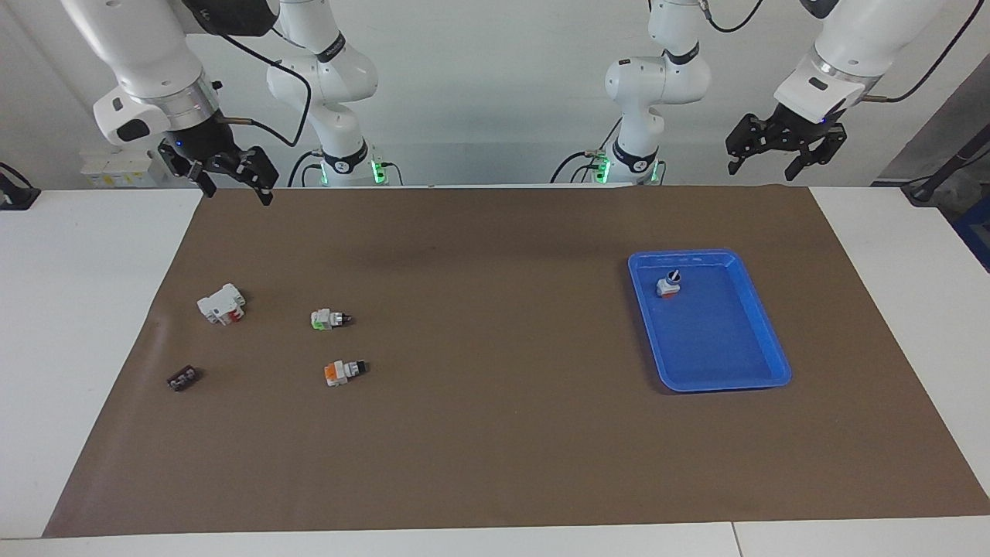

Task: Turn and place switch with both arms
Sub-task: 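Move the right gripper toward the small white-and-black switch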

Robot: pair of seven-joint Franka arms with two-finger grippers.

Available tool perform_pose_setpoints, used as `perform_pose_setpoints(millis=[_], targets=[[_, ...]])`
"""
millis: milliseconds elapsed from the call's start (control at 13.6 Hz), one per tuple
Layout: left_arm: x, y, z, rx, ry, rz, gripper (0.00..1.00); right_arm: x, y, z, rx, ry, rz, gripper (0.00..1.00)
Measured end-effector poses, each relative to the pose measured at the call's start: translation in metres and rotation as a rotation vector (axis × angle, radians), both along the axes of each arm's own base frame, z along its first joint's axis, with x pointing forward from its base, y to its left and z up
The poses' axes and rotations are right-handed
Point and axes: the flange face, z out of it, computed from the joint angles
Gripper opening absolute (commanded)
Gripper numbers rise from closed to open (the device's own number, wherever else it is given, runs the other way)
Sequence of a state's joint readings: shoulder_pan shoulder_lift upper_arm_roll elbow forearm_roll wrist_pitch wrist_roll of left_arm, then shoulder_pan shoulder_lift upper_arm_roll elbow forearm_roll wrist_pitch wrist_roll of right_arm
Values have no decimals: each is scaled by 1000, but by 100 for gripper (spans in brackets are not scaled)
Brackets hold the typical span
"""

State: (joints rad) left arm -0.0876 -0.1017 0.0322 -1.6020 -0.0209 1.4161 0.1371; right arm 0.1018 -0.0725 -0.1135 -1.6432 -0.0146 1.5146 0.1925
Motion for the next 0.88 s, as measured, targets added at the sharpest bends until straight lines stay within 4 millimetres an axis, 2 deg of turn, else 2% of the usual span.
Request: perform_pose_setpoints(millis=[441,883], targets=[[0,0,0,0,0,0,100,0,-1,1,0,-6,-1,100],[0,0,0,0,0,0,100,3,3,19,-3,-115,8,100]])
